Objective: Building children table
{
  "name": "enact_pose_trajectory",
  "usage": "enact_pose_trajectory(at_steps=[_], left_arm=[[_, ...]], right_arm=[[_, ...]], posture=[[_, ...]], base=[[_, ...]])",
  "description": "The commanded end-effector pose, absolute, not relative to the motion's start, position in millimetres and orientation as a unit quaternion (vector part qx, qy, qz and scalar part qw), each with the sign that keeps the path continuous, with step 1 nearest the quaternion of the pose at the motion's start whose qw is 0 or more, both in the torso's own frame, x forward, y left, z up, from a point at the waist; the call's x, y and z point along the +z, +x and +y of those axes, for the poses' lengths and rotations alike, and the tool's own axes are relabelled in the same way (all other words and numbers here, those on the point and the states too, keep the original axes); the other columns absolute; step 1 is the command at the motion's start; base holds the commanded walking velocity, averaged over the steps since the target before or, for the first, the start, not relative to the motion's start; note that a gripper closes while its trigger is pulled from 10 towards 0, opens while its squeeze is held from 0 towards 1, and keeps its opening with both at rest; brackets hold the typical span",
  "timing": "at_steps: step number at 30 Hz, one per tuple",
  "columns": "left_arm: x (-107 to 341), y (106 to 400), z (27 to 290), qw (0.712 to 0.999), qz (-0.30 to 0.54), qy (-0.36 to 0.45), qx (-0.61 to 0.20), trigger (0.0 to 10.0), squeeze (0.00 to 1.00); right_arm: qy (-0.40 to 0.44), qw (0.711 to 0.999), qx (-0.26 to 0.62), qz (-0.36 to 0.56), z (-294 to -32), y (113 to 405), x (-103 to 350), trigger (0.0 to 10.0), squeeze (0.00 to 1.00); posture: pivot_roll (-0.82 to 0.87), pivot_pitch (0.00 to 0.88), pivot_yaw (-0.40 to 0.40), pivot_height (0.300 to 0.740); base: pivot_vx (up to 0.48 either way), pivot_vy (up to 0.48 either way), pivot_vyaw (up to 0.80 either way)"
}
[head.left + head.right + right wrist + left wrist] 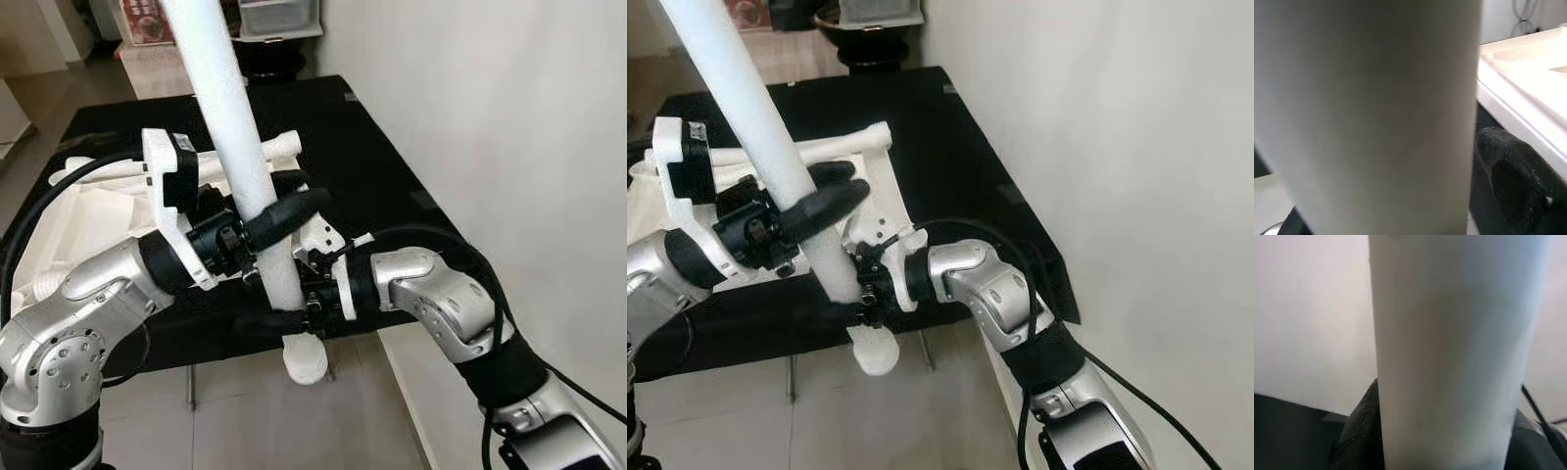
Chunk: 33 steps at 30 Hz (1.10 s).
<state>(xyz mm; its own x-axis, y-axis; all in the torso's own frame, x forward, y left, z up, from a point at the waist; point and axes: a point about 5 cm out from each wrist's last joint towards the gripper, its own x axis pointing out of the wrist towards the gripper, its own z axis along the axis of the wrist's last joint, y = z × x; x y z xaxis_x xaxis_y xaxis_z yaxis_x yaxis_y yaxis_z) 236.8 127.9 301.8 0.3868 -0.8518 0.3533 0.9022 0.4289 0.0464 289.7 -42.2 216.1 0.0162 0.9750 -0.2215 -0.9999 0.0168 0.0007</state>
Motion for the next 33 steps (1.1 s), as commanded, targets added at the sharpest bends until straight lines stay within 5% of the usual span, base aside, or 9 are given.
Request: enact_pose_trajectory(at_steps=[1,7,8,11,23,25,26,27,33], left_arm=[[302.0,229.0,113.2,0.79,-0.157,-0.076,-0.588,0.0,0.0],[309.3,230.8,107.8,0.76,-0.164,-0.064,-0.626,0.0,0.0],[310.2,231.1,106.6,0.754,-0.166,-0.061,-0.632,0.0,0.0],[311.2,232.0,105.1,0.749,-0.169,-0.059,-0.638,0.0,0.0],[316.2,237.7,103.3,0.746,-0.186,-0.054,-0.637,0.0,0.0],[316.0,243.2,104.5,0.763,-0.189,-0.054,-0.615,10.0,0.04],[316.1,245.8,105.3,0.771,-0.19,-0.058,-0.605,10.0,0.04],[318.3,250.5,108.5,0.783,-0.197,-0.071,-0.585,10.0,1.0],[330.2,265.3,136.1,0.836,-0.241,-0.107,-0.481,10.0,1.0]], right_arm=[[-0.076,0.687,0.716,0.096,-29.0,282.7,209.1,10.0,0.0],[-0.068,0.673,0.725,0.129,-22.7,281.5,195.6,10.0,0.0],[-0.063,0.673,0.724,0.136,-21.6,282.3,194.2,3.9,0.0],[-0.055,0.675,0.721,0.148,-19.8,283.0,192.4,0.0,0.0],[-0.031,0.691,0.709,0.137,-16.7,284.1,193.1,0.0,0.0],[-0.024,0.702,0.701,0.122,-16.9,287.3,196.6,0.0,0.0],[-0.02,0.707,0.697,0.116,-17.2,288.9,198.0,0.0,0.0],[-0.016,0.715,0.69,0.109,-17.6,291.3,200.2,0.0,0.0],[0.002,0.778,0.623,0.08,-26.0,313.0,208.3,0.0,0.0]], posture=[[-0.05,0.071,0.013,0.74],[-0.04,0.067,0.011,0.74],[-0.04,0.067,0.011,0.74],[-0.04,0.068,0.013,0.74],[-0.05,0.076,0.019,0.74],[-0.05,0.076,0.019,0.74],[-0.05,0.076,0.019,0.74],[-0.05,0.08,0.02,0.74],[-0.05,0.087,0.023,0.74]], base=[[0.0,0.0,0.0],[0.0,0.0,0.0],[0.0,0.0,0.0],[0.0,0.0,0.0],[0.0,0.0,0.0],[0.0,0.0,0.0],[0.0,0.0,0.0],[0.0,0.0,0.0],[0.0,0.0,0.0]])
